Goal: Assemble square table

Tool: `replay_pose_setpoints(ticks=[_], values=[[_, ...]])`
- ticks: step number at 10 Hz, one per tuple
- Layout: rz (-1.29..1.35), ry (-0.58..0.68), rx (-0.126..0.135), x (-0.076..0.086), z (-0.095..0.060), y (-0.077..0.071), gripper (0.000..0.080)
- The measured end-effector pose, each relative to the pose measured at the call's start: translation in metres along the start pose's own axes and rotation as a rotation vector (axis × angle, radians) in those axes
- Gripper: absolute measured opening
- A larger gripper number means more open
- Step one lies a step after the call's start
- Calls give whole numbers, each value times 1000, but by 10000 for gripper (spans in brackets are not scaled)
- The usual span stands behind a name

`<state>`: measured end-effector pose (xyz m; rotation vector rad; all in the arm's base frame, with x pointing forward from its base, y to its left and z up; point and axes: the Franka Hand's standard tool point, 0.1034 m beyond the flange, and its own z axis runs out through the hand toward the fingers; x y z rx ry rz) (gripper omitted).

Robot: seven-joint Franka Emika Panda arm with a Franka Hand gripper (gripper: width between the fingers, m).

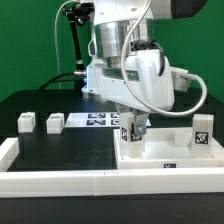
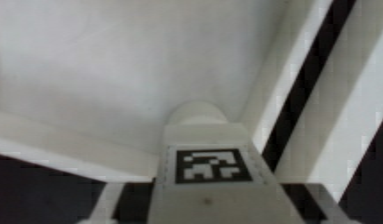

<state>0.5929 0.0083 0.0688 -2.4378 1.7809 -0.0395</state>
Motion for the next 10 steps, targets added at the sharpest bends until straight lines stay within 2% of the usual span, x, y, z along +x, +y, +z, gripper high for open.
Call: replay_pose_setpoints(ticks=[2,3,4,5,6,10], values=[[-53,-1,-2,0,0,0,300],[-79,-3,-4,-1,0,0,475],[-145,-2,-6,-1,0,0,475],[-258,-3,-5,-2,0,0,615],[-327,-3,-5,-2,0,0,639],[-686,-4,-6,-5,0,-1,649]])
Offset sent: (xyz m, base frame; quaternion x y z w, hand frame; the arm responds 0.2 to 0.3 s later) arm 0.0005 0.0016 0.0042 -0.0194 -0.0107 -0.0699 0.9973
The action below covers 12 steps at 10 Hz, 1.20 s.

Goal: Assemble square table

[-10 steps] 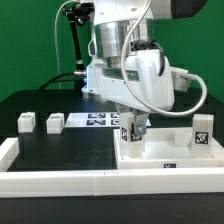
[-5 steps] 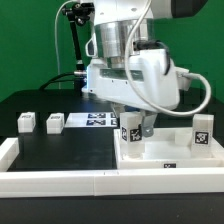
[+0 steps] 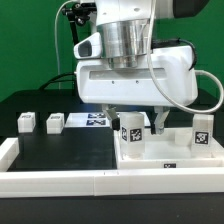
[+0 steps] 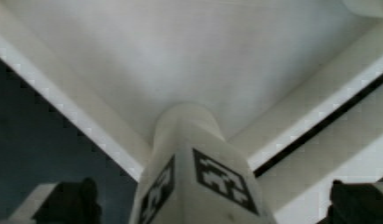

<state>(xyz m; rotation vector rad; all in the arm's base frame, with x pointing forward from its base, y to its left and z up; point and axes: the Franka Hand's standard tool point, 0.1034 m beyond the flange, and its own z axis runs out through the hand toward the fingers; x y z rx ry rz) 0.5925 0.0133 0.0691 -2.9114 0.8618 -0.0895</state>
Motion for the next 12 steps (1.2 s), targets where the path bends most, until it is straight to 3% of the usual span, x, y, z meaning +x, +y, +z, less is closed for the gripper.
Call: replay_pose_setpoints(ticks=[5,8,10,11,12], values=[[-433,8,-35,1,-1,-2,649],[-623,8,-38,4,-2,2,649],[-635,7,-39,4,-2,2,392],[-634,8,-39,5,-2,3,392],[-634,8,-39,5,-2,3,290]])
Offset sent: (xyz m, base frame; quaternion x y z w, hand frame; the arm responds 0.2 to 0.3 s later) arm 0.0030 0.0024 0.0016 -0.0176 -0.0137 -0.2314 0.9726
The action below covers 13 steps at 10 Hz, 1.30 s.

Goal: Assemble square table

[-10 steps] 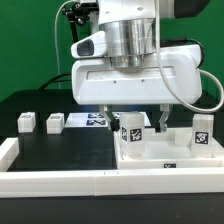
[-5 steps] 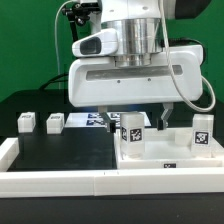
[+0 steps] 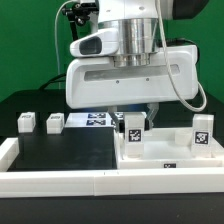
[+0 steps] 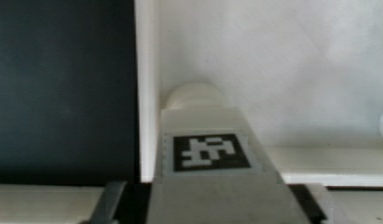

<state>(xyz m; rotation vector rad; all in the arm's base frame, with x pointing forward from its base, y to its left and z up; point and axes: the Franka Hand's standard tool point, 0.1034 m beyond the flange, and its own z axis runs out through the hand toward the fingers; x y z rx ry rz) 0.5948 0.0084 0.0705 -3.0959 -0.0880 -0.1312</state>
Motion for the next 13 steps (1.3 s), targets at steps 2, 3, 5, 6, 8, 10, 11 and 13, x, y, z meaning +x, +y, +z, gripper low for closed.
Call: replay_pose_setpoints(ticks=[2,3,5,6,8,10,11,13], values=[[18,0,1,0,0,0,290],[28,0,1,0,0,0,290],[196,2,11,0,0,1,290],[286,2,10,0,0,1,290],[469,1,13,0,0,1,290],[642,0,19,0,0,2,291],[752,-2,17,-1,0,1,291],[904,6,15,-1,1,1,291]])
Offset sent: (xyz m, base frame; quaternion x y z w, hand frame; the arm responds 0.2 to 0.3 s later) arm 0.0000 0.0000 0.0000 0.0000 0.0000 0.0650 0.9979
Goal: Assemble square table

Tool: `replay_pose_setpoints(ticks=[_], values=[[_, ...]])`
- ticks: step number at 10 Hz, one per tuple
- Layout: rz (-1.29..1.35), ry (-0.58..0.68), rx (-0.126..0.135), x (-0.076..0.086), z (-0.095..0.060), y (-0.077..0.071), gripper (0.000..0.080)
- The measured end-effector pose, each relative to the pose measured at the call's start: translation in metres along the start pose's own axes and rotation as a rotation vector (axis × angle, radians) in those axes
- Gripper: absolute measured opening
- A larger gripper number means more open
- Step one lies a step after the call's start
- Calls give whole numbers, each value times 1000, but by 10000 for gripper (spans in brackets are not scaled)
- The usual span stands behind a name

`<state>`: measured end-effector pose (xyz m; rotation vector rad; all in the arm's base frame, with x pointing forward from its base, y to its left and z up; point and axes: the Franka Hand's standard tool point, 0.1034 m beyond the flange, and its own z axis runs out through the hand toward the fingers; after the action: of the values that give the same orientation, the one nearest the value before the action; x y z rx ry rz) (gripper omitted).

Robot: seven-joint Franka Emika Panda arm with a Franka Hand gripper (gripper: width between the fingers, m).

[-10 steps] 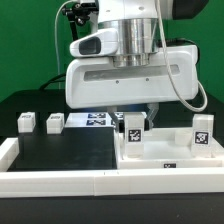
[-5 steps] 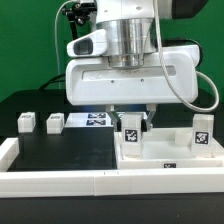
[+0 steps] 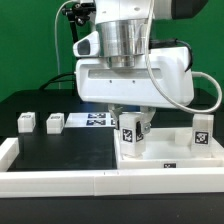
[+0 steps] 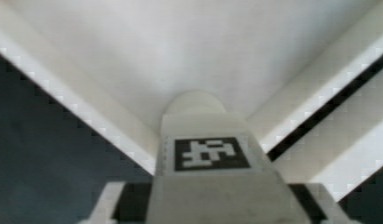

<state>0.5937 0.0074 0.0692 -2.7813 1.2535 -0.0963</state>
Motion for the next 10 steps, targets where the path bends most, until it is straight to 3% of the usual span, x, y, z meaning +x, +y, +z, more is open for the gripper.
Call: replay_pose_setpoints(ticks=[4,7,8,9,10], values=[[291,-7,8,0,0,0,291],[252,-8,7,0,0,0,300],[218,-14,2,-2,1,0,470],[152,-17,1,-3,0,-2,470],[61,-16,1,-5,0,-4,616]])
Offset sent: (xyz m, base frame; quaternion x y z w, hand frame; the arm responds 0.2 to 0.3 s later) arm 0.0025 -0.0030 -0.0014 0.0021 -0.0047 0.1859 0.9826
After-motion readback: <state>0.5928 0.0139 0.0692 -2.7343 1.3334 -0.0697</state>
